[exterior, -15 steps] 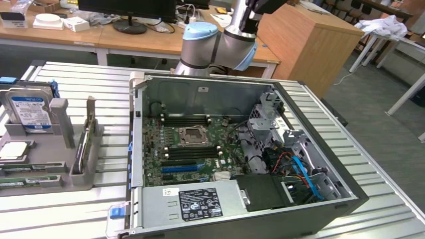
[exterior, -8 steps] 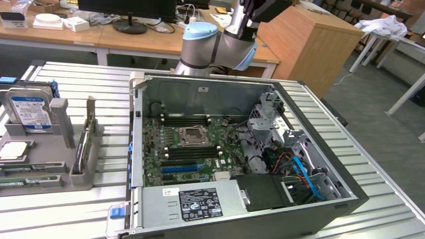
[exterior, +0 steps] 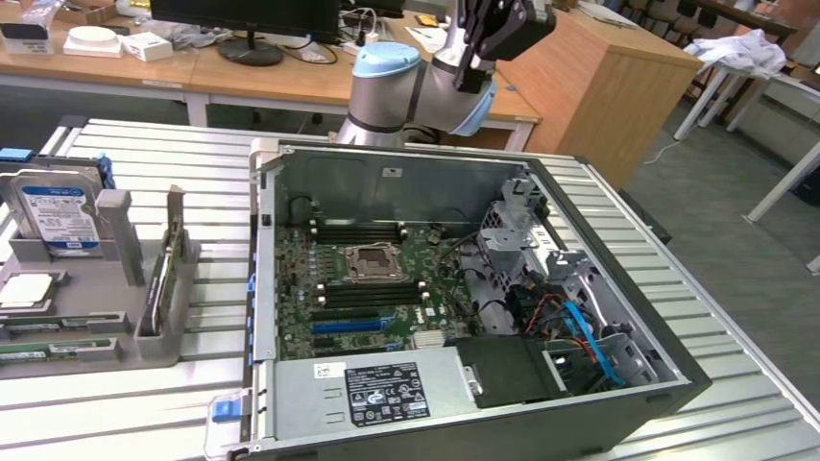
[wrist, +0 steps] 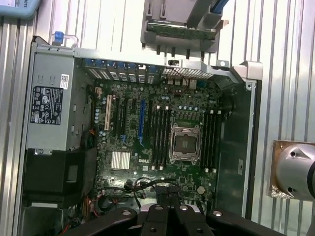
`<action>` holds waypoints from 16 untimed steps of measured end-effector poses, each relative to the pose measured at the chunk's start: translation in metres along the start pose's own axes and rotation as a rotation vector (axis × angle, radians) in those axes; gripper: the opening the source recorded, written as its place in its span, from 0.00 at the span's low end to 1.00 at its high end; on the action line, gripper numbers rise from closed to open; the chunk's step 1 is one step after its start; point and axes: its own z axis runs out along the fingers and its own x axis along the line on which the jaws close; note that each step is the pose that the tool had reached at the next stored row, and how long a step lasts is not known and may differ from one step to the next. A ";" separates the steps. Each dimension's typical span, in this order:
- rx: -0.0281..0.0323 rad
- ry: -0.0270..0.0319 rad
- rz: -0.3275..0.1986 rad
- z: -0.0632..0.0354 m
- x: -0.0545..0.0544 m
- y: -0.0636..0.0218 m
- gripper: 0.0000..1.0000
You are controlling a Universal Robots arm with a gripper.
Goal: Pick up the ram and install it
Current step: 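Press down the ram until it locks into place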
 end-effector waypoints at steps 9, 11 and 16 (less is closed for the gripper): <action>0.0000 -0.0002 0.000 0.0164 0.001 -0.0005 0.10; -0.0001 -0.0001 0.000 0.0200 0.002 -0.0006 0.10; 0.0000 -0.0002 0.000 0.0292 0.002 -0.0009 0.10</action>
